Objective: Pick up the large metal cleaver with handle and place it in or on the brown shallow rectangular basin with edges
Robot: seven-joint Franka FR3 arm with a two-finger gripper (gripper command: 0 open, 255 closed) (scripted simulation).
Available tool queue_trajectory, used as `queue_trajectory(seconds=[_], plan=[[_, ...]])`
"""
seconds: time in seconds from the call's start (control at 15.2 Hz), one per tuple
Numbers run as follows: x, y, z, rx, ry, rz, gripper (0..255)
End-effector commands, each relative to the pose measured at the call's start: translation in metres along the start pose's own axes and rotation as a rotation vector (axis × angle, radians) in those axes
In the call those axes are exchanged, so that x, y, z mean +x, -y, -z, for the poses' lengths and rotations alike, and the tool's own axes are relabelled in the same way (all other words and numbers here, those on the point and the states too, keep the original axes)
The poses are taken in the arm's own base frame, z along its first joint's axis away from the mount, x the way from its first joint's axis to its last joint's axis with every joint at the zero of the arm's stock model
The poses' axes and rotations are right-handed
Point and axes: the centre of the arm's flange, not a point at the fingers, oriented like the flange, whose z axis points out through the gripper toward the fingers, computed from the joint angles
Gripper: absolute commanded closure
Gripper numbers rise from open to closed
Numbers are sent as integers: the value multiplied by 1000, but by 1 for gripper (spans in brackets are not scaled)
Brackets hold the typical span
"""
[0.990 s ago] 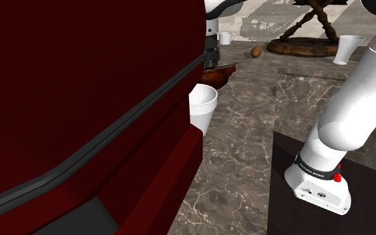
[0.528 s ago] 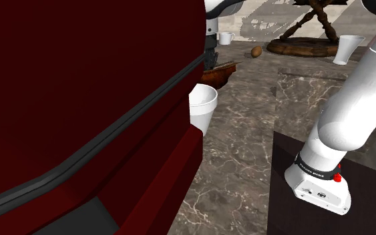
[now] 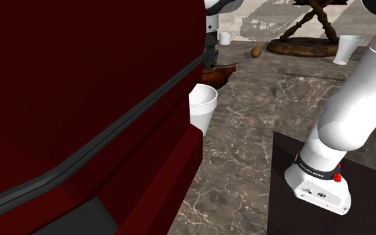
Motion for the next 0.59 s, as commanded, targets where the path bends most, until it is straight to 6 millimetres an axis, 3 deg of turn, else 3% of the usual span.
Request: queue_trajectory(seconds=[0.0, 0.4, 0.46, 0.53], plan=[[-1, 0, 10, 0, 1, 0, 255], [-4, 1, 41, 0, 1, 0, 255], [-2, 2, 35, 0, 0, 0, 255], [-2, 2, 35, 0, 0, 0, 0]])
